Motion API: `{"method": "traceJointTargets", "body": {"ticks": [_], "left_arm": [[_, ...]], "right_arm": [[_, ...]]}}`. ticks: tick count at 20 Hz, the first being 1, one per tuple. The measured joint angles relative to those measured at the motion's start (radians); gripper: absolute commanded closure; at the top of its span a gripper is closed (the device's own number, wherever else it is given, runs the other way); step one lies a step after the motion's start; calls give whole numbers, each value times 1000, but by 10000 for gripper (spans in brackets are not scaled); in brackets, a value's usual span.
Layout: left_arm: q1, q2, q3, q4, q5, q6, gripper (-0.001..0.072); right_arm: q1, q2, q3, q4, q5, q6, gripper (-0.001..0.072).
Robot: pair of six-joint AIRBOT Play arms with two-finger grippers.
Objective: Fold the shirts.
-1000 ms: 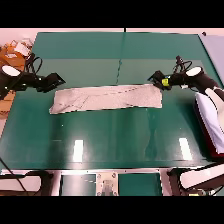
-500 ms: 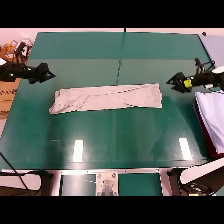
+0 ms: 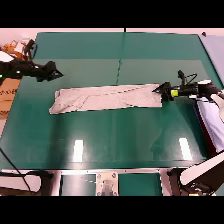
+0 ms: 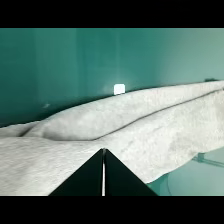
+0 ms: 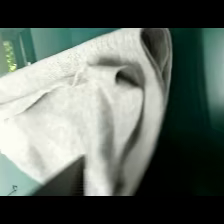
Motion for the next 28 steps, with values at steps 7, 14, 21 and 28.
{"method": "traceJointTargets", "body": {"ticks": [7, 14, 21, 28], "left_arm": [[-225, -25, 0, 16, 85, 4, 687], [-544, -233, 14, -74, 264, 0, 687], [-697, -381, 103, -179, 329, -1, 686], [-549, -387, 252, -127, 12, -14, 688]], "right_arm": [[52, 80, 131, 81, 114, 10, 703], [84, 388, 184, 95, 290, 100, 703], [95, 485, 186, 72, 325, 122, 703], [146, 491, 183, 63, 320, 149, 703]]}}
